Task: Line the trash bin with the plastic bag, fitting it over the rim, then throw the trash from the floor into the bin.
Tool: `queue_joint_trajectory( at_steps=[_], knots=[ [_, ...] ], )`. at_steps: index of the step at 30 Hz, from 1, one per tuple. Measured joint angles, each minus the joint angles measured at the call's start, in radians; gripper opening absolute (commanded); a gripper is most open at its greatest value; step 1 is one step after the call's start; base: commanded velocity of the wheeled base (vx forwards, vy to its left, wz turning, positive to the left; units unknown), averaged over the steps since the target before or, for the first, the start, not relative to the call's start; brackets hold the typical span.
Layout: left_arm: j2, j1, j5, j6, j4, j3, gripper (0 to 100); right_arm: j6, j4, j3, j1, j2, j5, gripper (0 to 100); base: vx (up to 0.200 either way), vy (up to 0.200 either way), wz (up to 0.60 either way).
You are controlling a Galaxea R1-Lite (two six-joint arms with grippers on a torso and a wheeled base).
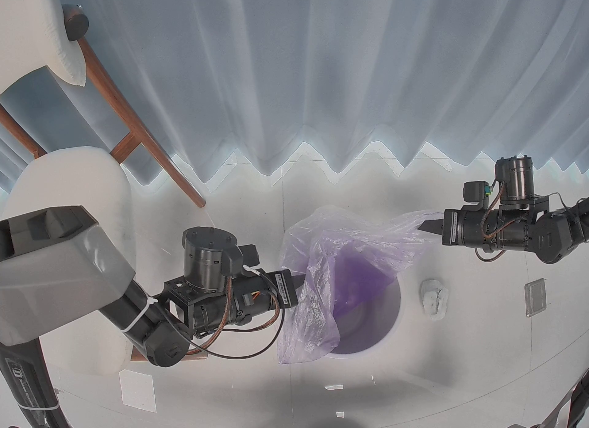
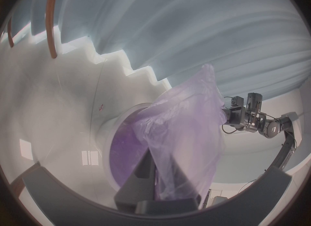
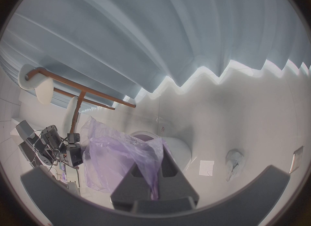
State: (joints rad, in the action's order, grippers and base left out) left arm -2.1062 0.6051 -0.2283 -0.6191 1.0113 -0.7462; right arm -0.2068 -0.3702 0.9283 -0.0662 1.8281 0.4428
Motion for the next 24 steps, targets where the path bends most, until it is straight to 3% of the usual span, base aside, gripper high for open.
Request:
queue_joint_trajectory(
  at_steps=[7, 16, 24],
  knots=[
    [-0.044, -0.070, -0.003, -0.023, -0.067, -0.091, 0, -0.001, -0.013, 0.103, 0.007, 0.097, -0.011, 0, 0.000, 0.000, 0.00],
    [-0.073, -0.137, -0.012, -0.028, -0.347, -0.301, 0, -0.001, -0.003, 0.315, 0.015, 0.256, -0.079, 0, 0.000, 0.000, 0.00],
    [-0.119, -0.159, -0.013, -0.028, -0.394, -0.390, 0, 0.000, -0.002, 0.450, 0.037, 0.395, -0.120, 0, 0.000, 0.000, 0.00]
  ],
)
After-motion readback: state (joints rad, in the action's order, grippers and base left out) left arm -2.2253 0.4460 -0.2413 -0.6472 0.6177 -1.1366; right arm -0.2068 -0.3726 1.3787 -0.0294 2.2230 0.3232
